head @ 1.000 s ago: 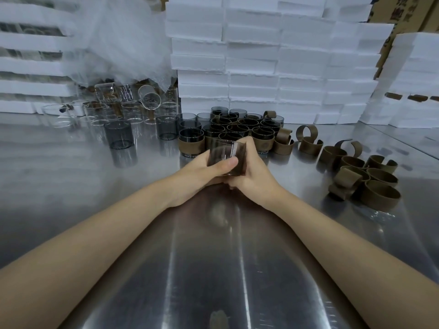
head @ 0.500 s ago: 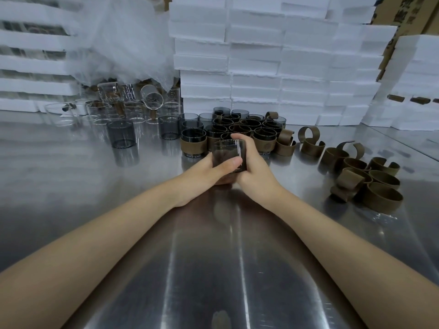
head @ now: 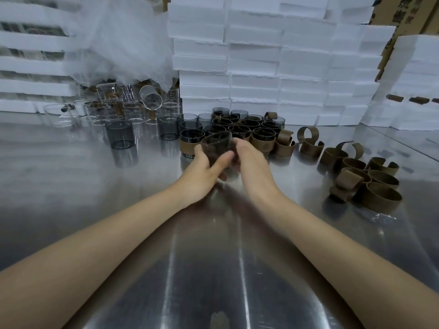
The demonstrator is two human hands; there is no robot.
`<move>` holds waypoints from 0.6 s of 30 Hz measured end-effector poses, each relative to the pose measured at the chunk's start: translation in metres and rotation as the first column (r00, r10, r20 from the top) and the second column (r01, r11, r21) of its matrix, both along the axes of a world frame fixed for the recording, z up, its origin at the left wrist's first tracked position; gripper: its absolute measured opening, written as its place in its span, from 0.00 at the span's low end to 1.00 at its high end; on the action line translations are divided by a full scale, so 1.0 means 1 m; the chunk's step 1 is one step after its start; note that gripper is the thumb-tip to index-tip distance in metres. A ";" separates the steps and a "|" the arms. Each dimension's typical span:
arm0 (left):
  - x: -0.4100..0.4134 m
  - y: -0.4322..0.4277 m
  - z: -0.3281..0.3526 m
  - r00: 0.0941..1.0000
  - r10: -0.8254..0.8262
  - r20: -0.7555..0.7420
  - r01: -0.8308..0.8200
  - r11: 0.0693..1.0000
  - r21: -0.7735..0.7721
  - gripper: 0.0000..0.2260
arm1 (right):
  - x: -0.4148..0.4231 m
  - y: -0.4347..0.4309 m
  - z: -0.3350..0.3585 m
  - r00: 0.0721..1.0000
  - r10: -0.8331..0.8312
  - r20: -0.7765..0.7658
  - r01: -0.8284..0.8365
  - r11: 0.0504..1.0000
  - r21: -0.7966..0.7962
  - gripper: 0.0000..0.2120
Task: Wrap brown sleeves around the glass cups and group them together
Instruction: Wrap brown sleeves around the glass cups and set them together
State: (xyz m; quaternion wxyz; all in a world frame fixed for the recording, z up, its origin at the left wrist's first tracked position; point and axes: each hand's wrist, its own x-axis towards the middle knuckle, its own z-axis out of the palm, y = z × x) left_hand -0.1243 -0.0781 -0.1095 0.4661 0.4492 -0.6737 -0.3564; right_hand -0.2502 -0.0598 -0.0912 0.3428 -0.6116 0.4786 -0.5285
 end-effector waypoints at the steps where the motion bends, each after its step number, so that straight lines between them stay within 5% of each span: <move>1: 0.000 0.001 -0.002 0.996 -0.014 0.088 0.017 0.999 -0.038 0.21 | 0.003 0.002 -0.003 1.000 -0.001 -0.005 0.001 0.999 0.036 0.16; 3: -0.001 0.003 -0.005 0.973 -0.081 0.218 0.100 0.992 -0.079 0.18 | 0.006 0.006 -0.005 0.996 -0.070 0.062 0.064 0.993 0.095 0.13; 6: -0.001 0.011 -0.002 0.947 -0.187 0.261 0.215 0.973 -0.082 0.31 | -0.001 0.005 0.006 0.946 -0.157 0.283 0.104 0.976 0.193 0.23; 9: -0.004 0.013 -0.001 0.905 -0.321 0.279 0.351 0.934 -0.064 0.26 | -0.010 0.004 0.014 0.914 -0.044 0.404 -0.052 0.973 0.225 0.34; 12: -0.006 0.018 0.003 0.903 -0.430 0.021 0.430 0.903 0.000 0.14 | -0.013 0.003 0.015 0.895 0.120 0.430 -0.212 0.962 0.172 0.34; 18: -0.006 0.015 0.009 0.879 -0.325 -0.350 0.378 0.921 0.094 0.27 | -0.004 -0.004 0.006 0.922 0.261 0.285 -0.314 0.936 0.158 0.26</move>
